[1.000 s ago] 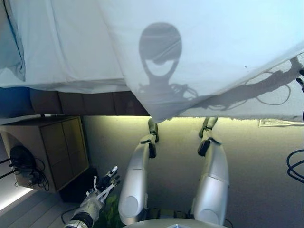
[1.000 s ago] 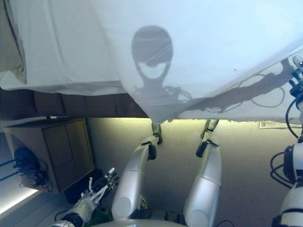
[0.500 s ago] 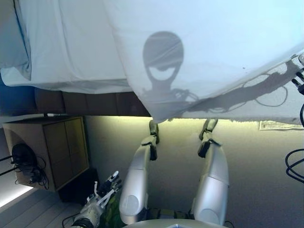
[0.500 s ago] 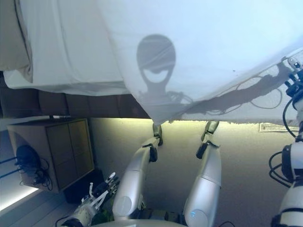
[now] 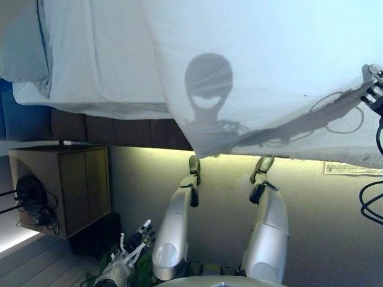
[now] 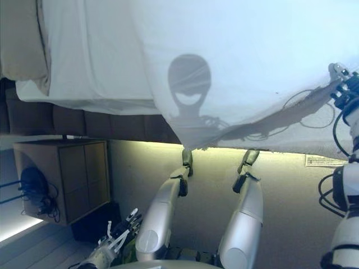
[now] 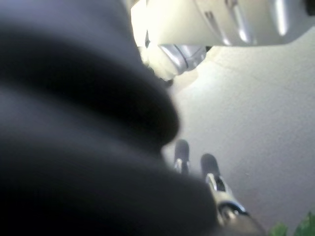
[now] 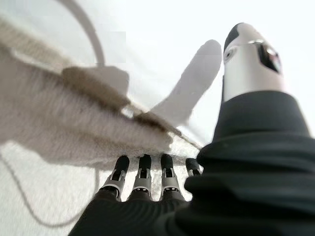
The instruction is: Make the bed neatly
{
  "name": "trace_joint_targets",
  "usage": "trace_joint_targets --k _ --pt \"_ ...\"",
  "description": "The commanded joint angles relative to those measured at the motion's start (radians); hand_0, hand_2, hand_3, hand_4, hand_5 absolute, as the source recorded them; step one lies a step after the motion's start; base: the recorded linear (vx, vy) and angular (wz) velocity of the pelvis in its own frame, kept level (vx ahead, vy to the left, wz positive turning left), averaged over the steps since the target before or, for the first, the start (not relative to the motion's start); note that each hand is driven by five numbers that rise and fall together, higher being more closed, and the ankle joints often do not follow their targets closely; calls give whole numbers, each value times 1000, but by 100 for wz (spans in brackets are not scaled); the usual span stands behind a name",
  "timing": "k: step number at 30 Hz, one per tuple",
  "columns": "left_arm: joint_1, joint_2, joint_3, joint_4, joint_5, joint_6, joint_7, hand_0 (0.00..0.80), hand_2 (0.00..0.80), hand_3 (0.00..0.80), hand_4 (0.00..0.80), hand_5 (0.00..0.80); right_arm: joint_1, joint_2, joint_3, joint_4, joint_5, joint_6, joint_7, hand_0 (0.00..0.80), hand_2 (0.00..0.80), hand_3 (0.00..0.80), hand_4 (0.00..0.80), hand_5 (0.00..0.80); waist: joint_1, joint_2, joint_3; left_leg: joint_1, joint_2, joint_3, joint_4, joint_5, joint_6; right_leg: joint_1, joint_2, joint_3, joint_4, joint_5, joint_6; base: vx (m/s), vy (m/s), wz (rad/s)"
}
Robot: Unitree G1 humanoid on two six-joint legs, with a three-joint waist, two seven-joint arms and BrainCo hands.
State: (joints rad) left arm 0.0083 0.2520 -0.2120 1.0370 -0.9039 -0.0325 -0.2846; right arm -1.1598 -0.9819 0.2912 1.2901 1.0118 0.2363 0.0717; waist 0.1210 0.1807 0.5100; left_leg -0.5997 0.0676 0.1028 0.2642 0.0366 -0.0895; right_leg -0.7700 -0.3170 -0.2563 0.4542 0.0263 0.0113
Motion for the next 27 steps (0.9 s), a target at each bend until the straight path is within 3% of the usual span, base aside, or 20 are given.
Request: trace_joint_targets --k 1,9,27 --pt "57 67 -33 -33 33 -2 -5 0 0 0 0 0 -270 62 70 -125 53 -46 106 0 0 0 0 0 72 67 10 -21 31 -10 3 17 -9 39 -47 30 60 -84 101 -7 -22 3" --pt "44 72 -39 -24 39 -22 0 0 0 0 0 0 -242 53 62 -81 37 -41 110 0 0 0 0 0 78 47 10 -12 38 -14 2 14 -4 65 -51 12 41 -74 108 -2 -19 4" --pt "27 101 -50 -23 18 -26 0 0 0 0 0 0 -226 28 78 -34 -49 22 84 0 0 0 0 0 81 39 10 -19 39 -16 4 17 -1 74 -48 -1 24 -64 111 -1 -4 0"
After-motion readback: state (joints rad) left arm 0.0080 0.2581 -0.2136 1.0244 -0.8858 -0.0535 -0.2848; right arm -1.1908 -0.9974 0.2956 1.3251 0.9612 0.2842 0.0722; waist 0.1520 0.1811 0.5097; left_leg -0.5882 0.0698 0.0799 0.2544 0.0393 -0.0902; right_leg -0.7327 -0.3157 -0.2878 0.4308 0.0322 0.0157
